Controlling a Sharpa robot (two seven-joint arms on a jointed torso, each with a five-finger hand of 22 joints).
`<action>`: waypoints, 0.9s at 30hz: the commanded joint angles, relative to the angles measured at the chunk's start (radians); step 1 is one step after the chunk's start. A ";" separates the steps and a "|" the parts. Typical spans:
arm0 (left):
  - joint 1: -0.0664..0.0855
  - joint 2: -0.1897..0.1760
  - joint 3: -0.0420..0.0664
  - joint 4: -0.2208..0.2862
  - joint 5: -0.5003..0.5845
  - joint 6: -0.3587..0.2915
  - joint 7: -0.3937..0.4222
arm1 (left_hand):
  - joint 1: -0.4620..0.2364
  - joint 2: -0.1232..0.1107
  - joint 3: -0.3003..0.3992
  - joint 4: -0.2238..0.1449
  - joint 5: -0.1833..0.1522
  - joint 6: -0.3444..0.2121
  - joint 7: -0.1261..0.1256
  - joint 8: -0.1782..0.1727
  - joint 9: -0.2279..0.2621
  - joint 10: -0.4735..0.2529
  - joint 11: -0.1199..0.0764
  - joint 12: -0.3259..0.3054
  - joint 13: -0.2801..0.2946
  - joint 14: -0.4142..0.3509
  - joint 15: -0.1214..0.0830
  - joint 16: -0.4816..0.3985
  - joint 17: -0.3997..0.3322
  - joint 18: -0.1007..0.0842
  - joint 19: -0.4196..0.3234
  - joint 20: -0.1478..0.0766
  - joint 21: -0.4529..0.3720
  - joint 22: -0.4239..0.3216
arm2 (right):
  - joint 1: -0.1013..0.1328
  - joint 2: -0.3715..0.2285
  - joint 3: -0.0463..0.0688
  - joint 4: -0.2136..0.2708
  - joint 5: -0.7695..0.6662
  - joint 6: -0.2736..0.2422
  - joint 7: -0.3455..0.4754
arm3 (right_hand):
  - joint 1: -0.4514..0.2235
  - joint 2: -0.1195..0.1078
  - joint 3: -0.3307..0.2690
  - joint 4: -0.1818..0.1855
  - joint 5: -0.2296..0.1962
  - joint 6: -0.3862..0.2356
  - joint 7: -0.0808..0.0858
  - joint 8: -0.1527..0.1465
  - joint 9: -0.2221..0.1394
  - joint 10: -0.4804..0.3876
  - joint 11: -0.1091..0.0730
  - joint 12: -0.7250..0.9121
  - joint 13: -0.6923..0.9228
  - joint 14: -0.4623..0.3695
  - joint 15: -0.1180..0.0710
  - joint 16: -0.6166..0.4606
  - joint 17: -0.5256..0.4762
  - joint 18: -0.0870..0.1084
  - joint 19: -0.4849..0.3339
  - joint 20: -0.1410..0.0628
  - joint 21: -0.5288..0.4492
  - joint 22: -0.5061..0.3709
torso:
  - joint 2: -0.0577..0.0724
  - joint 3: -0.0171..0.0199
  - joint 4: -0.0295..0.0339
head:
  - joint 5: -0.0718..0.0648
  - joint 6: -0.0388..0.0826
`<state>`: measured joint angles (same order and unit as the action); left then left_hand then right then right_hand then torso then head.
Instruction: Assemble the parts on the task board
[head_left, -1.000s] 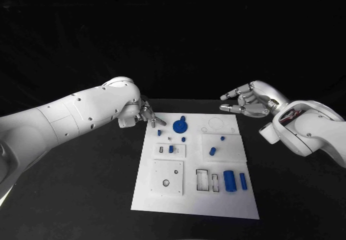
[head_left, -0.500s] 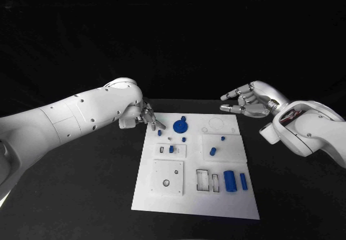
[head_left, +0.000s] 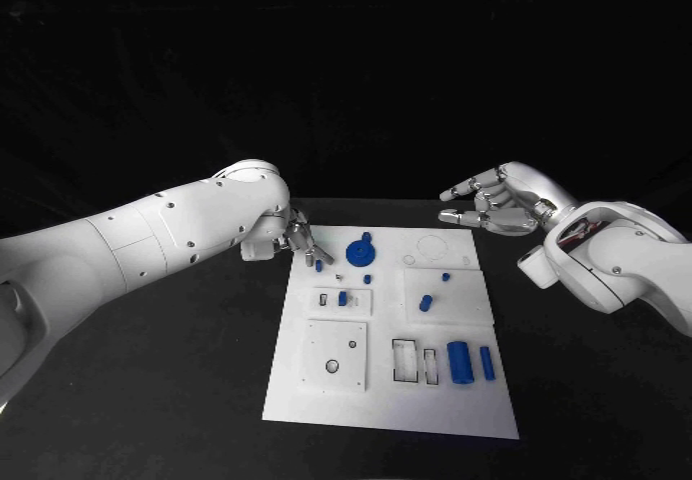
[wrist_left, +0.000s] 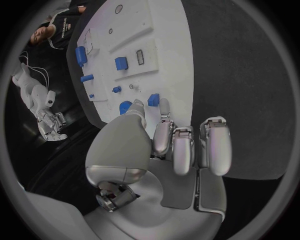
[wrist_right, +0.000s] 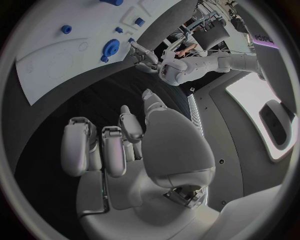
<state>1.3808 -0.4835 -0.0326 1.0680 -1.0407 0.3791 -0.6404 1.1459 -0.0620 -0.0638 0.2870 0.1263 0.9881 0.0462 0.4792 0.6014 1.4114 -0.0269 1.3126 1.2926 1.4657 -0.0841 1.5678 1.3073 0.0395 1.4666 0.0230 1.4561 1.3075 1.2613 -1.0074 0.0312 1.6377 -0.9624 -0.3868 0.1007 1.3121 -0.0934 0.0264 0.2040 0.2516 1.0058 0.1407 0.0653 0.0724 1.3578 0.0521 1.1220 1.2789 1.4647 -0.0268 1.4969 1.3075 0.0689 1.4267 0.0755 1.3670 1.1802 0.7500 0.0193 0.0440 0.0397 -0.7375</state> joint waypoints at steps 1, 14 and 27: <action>-0.001 0.004 0.000 0.002 0.008 0.009 0.010 | 0.014 0.007 0.010 -0.001 -0.004 0.010 -0.002 0.000 -0.002 0.008 0.000 0.007 0.002 0.105 -0.003 0.003 0.264 -0.001 0.044 -0.001 0.003 0.088 | -0.001 0.001 0.000 0.000 -0.001 0.013 0.008 | -0.002 0.006 -0.006 0.002 0.007 -0.004 -0.002 0.004 0.001 -0.008 0.000 -0.003 -0.001 0.081 0.002 -0.005 0.162 0.009 -0.006 0.001 -0.007 -0.001 | 0.000 0.0003 0.0002 | -0.001 -0.003; -0.003 0.010 -0.002 -0.003 0.014 0.012 0.010 | 0.093 0.044 0.057 -0.028 -0.004 0.012 -0.004 -0.002 -0.017 0.007 -0.002 0.005 -0.001 0.105 -0.004 0.003 0.264 0.000 0.043 -0.003 0.001 0.087 | -0.001 0.002 0.000 0.000 -0.001 0.015 0.008 | -0.002 0.006 -0.006 0.002 0.007 -0.004 -0.002 0.004 0.001 -0.008 0.000 -0.003 -0.001 0.081 0.002 -0.005 0.162 0.009 -0.006 0.001 -0.007 -0.001 | 0.000 0.0003 0.0003 | -0.003 -0.007; -0.003 0.012 -0.002 -0.005 0.023 -0.011 0.020 | 0.239 0.088 0.225 -0.109 0.003 0.000 -0.011 -0.017 -0.044 0.002 -0.010 -0.004 -0.006 0.105 -0.011 0.003 0.264 0.001 0.041 -0.010 -0.004 0.083 | -0.001 0.003 0.000 0.000 -0.001 0.018 0.007 | -0.002 0.006 -0.006 0.002 0.007 -0.004 -0.002 0.004 0.001 -0.008 0.000 -0.003 -0.001 0.081 0.002 -0.005 0.162 0.009 -0.006 0.001 -0.007 -0.001 | -0.001 0.0003 0.0004 | -0.004 -0.011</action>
<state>1.3783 -0.4740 -0.0346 1.0638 -1.0301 0.3769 -0.6351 1.3543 0.0041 0.1476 0.1832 0.1257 0.9926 0.0408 0.4623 0.5552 1.4136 -0.0291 1.3173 1.2966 1.4670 -0.0898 1.5678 1.3079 0.0395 1.4666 0.0229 1.4560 1.3075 1.2612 -1.0053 0.0311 1.6377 -0.9621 -0.3828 0.1012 1.3121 -0.0934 0.0265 0.2040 0.2516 1.0058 0.1407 0.0653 0.0723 1.3579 0.0521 1.1220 1.2789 1.4647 -0.0268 1.4970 1.3073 0.0689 1.4267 0.0755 1.3670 1.1804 0.7495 0.0194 0.0446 0.0357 -0.7476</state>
